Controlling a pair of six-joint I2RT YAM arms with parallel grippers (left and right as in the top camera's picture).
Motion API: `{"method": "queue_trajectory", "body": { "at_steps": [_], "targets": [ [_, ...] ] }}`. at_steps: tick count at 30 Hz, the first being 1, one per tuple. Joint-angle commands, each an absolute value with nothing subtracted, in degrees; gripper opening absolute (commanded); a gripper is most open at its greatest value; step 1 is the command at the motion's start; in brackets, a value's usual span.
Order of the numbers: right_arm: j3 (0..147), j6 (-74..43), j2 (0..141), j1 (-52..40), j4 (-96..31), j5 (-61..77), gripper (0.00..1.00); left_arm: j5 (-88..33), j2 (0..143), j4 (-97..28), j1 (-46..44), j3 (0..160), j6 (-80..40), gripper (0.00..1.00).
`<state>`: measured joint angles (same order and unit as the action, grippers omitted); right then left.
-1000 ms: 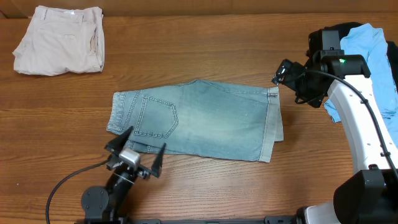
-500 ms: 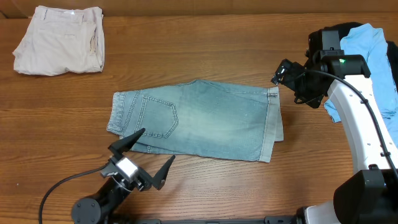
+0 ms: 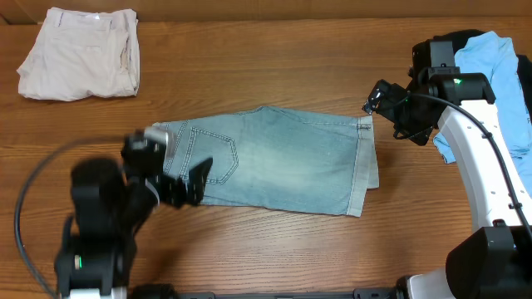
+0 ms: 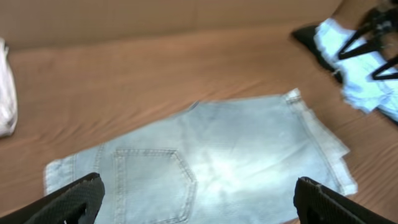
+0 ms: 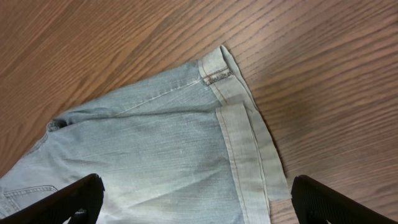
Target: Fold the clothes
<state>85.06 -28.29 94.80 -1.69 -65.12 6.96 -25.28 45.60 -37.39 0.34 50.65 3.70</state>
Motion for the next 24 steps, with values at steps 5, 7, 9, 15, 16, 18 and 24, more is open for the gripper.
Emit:
{"method": "queue_trajectory", "body": {
  "at_steps": [5,7,9,15,16,18,24],
  "targets": [
    [85.47,-28.34,93.56,-1.91,-64.73,6.04,1.00,-16.14,60.62,-38.98,0.78,58.06,3.33,1.00],
    [85.45,-28.34,93.56,-1.91,-64.84,6.04,1.00,-10.76,63.07,-39.00,2.96,58.24,-3.77,1.00],
    [85.45,-28.29,93.56,-1.91,-64.95,6.02,1.00,-10.24,65.34,-38.98,6.07,58.24,-7.33,1.00],
    [85.45,-28.34,93.56,-1.91,-66.96,3.33,1.00,-15.86,70.96,-41.69,12.56,58.24,-9.61,1.00],
    [85.45,-28.34,93.56,-1.91,-67.26,2.94,1.00,-15.22,71.75,-42.41,13.08,58.24,-9.21,1.00],
    [85.45,-28.36,93.56,-1.91,-67.85,2.66,1.00,-12.62,73.52,-43.40,13.93,58.24,-9.21,1.00],
    [85.45,-28.34,93.56,-1.91,-71.05,2.66,1.00,-4.19,81.36,-43.33,14.35,58.22,-9.26,1.00]
  ]
}}
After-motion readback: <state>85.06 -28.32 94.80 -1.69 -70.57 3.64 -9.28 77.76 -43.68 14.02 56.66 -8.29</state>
